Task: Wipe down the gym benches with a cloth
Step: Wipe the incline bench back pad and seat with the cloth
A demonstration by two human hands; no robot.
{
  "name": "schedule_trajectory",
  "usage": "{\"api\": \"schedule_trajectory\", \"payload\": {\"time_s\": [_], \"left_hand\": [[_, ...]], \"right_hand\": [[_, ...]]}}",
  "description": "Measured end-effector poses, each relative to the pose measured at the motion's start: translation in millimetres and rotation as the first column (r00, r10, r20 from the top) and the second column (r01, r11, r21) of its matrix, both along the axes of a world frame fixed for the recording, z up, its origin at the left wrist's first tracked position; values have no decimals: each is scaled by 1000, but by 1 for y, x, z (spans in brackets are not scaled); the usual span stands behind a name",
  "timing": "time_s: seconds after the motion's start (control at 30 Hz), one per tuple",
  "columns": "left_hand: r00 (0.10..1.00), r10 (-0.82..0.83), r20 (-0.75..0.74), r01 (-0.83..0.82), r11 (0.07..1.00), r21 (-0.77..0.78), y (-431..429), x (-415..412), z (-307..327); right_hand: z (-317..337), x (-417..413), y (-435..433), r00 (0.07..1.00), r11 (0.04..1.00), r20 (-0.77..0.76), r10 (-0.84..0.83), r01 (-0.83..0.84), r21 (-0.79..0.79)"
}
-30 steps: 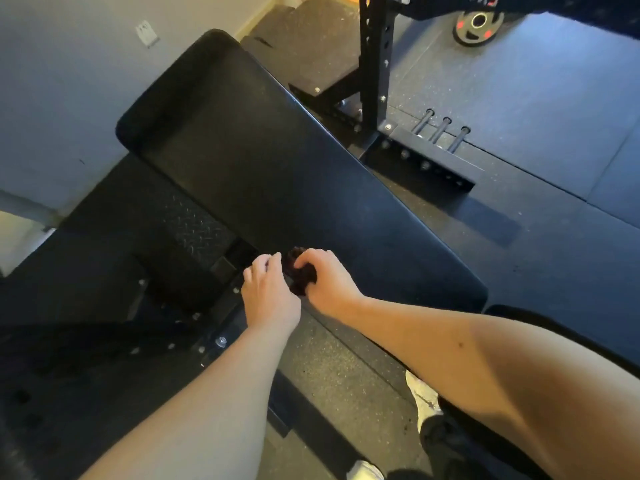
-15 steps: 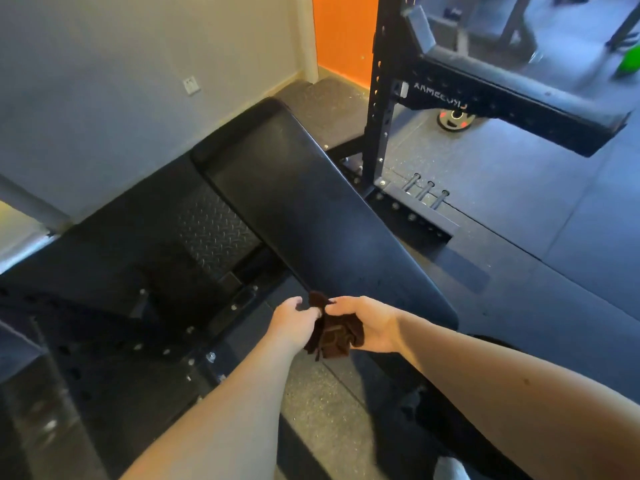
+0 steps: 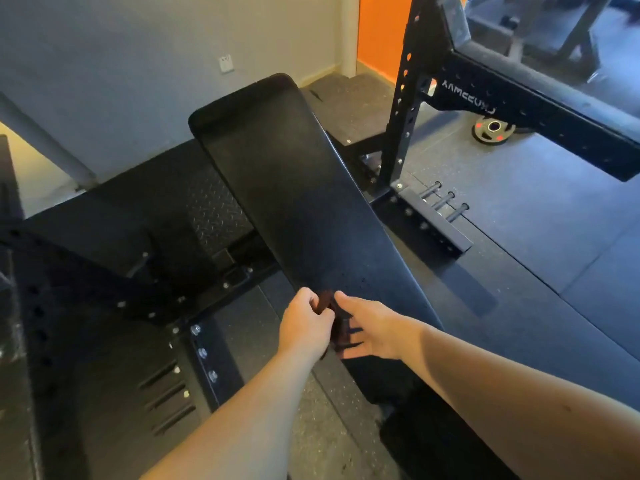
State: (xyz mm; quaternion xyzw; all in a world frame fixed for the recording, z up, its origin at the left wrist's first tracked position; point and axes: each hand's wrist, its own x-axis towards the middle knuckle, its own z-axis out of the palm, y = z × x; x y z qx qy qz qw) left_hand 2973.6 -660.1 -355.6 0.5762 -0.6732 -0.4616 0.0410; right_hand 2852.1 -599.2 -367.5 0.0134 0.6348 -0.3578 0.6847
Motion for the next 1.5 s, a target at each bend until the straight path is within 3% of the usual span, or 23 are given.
{"api": "schedule_trajectory", "payload": {"time_s": [0.07,0.13,0.23,0.33,0.4,0.47,0.53,0.67,0.73,0.83,0.93,1.1,1.27,1.4,1.5], "left_hand": [[999,-41,-19,40,998,-41,3,-9,0],[995,-72,-66,68,996,-63,2,-13,-5],[985,-64,-162,47,994,-103,-3,-16,-22],[992,73,-105,-103,939,-327,-15,-14,-51],[970,228,-84,-242,882,-405,-28,-11,-73],[943,324,-81,-330,863,-382,-43,-6,-98],[930,352,-105,-365,855,-369,-58,-4,-123],[931,318,-177,-364,829,-424,-84,-12,-160],[923,295,-248,-378,817,-435,-88,-18,-177],[860,277,-429,-464,774,-431,-86,-23,-200],[735,267,-624,-563,753,-341,-83,-24,-217],[605,246,-757,-575,792,-203,-87,-18,-222],[625,227,-747,-499,852,-159,-91,1,-215],[624,208,-753,-414,905,-94,-74,15,-206],[615,244,-750,-397,918,-26,-68,24,-203]], "right_hand": [[-4,-2,4,984,990,133,-118,127,-61],[-12,-6,3,969,963,95,-226,237,-127],[-32,-19,0,964,943,-48,-262,245,-224],[-54,-40,-10,901,945,-364,-236,126,-302],[-66,-52,-25,754,931,-612,-238,-3,-366],[-73,-56,-46,581,912,-768,-268,-104,-397],[-90,-52,-68,440,889,-854,-278,-219,-403],[-147,-23,-92,103,857,-980,-171,-476,-199],[-168,-18,-95,37,857,-971,-236,-463,-226],[-180,-26,-100,-23,829,-947,-321,-491,-269],[-183,-34,-103,-38,801,-933,-357,-527,-285],[-185,-30,-108,-45,786,-909,-415,-521,-333],[-180,-5,-101,-45,798,-910,-413,-499,-338],[-203,51,-78,-120,751,-903,-412,-606,-262],[-203,54,-66,-124,713,-913,-388,-668,-212]]}}
